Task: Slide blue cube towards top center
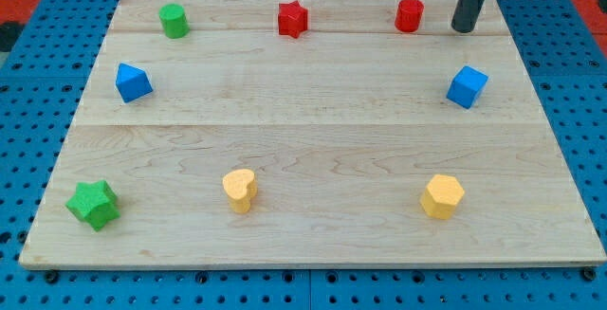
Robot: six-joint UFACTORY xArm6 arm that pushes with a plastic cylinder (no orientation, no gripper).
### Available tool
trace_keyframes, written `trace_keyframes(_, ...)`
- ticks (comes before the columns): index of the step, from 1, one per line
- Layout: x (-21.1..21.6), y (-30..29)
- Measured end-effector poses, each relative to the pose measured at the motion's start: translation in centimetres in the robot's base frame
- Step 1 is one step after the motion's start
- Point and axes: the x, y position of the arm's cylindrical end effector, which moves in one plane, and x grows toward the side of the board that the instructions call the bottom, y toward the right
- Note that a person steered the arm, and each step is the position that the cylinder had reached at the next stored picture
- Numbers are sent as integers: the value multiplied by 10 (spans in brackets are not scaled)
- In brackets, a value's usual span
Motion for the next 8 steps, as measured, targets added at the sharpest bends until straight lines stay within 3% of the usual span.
trace_keyframes(1,1,16)
trace_keyframes(2,24,83)
trace_keyframes(3,68,102)
trace_keyframes(4,83,90)
trace_keyframes(6,112,-22)
trace_keyframes(8,155,-37)
